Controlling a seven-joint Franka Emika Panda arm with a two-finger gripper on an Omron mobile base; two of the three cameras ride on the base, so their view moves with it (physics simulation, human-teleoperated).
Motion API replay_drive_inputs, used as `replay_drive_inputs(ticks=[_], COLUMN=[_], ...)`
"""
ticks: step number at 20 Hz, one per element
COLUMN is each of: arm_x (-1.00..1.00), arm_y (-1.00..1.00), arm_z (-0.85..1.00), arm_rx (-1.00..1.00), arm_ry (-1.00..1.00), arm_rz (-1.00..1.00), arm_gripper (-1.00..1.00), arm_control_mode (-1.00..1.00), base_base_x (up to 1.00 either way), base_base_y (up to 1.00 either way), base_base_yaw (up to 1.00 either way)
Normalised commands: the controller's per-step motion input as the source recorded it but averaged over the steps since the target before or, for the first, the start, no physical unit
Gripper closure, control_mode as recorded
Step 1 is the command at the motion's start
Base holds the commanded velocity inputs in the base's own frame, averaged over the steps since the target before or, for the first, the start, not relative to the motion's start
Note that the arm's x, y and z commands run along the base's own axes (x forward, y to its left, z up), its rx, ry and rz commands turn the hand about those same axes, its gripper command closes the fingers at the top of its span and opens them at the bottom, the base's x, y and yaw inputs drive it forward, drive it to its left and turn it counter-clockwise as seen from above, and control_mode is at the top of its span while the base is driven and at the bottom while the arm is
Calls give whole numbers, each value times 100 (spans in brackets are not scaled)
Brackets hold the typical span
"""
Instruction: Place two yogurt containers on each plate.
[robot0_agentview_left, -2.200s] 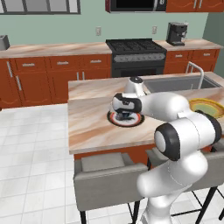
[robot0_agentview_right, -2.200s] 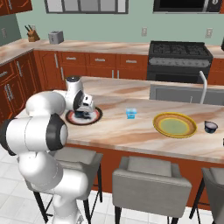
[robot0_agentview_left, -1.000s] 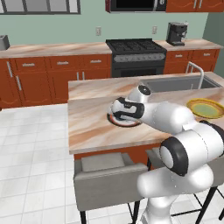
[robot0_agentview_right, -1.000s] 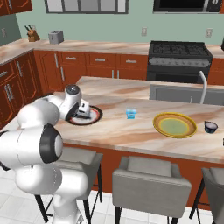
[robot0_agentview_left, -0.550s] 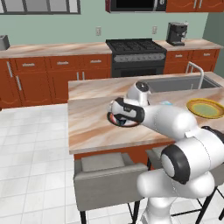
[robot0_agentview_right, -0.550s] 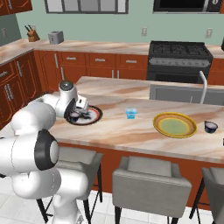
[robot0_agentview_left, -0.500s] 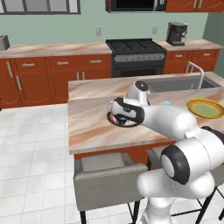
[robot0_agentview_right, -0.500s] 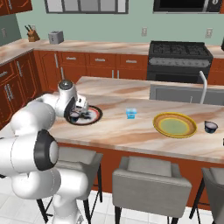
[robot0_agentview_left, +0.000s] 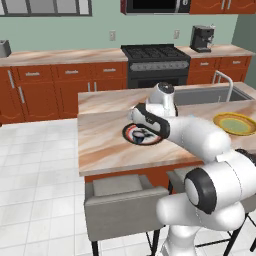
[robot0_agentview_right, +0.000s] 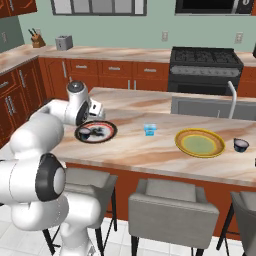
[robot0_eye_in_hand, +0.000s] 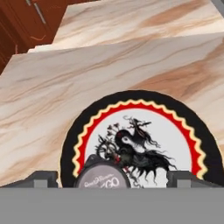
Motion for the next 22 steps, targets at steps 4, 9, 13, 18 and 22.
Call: replay_drive_inputs(ticks=[4, 9, 13, 18, 22], arm_x=[2, 4, 0, -6, -10], arm_y=[-91, -100, -95, -85, -81], arm_z=[13, 10, 6, 1, -1], arm_rx=[0, 2, 0, 0, 0], arm_ry=[8, 8, 7, 9, 1], arm_rz=[-1, 0, 0, 0, 2], arm_gripper=[-100, -100, -100, -100, -100], arm_control_mode=[-100, -100, -100, -100, -100], base_base_x=[0, 0, 0, 0, 0], base_base_y=[0, 0, 0, 0, 0], base_base_yaw=[0, 0, 0, 0, 0])
